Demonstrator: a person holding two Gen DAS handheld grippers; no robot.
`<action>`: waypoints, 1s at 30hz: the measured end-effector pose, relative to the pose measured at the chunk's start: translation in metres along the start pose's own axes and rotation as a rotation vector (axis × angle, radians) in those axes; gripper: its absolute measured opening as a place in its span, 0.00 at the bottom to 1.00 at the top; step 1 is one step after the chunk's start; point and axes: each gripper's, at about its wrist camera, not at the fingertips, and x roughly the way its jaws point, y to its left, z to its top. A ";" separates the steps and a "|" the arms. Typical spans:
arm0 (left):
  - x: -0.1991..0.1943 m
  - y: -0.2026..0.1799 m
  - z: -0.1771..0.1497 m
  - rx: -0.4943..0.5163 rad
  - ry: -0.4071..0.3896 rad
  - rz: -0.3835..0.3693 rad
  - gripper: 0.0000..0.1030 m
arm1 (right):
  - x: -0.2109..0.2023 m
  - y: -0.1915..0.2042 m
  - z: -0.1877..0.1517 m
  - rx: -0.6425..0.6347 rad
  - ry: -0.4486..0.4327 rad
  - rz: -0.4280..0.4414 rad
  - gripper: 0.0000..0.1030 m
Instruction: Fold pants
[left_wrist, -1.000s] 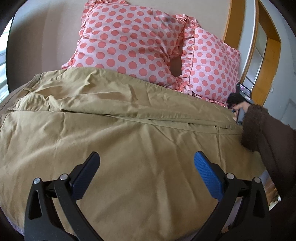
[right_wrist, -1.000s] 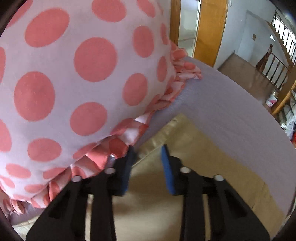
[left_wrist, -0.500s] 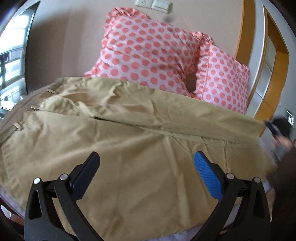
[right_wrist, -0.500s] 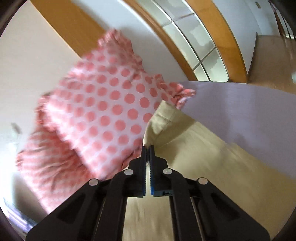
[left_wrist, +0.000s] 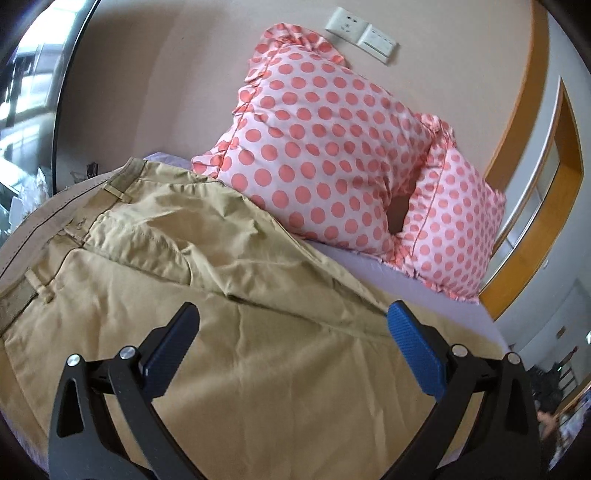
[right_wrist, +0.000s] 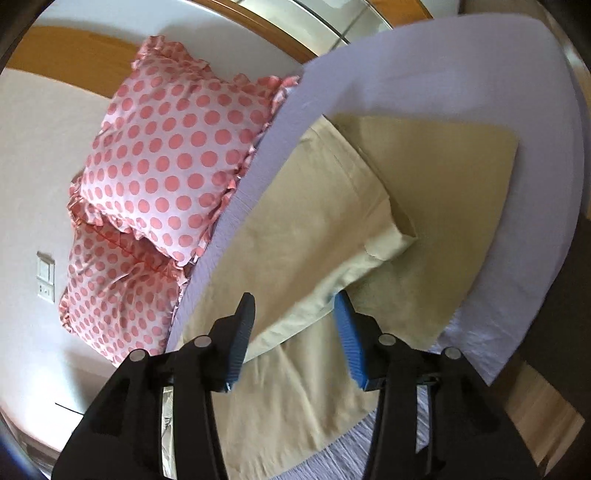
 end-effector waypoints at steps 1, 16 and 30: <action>0.004 0.003 0.004 -0.001 -0.003 0.013 0.98 | 0.002 -0.002 0.000 0.012 -0.004 -0.004 0.44; 0.153 0.044 0.095 -0.235 0.223 0.141 0.80 | -0.022 0.005 0.030 -0.067 -0.237 0.109 0.02; -0.014 0.030 0.020 -0.144 0.046 0.075 0.06 | -0.062 0.006 0.045 -0.086 -0.331 0.132 0.02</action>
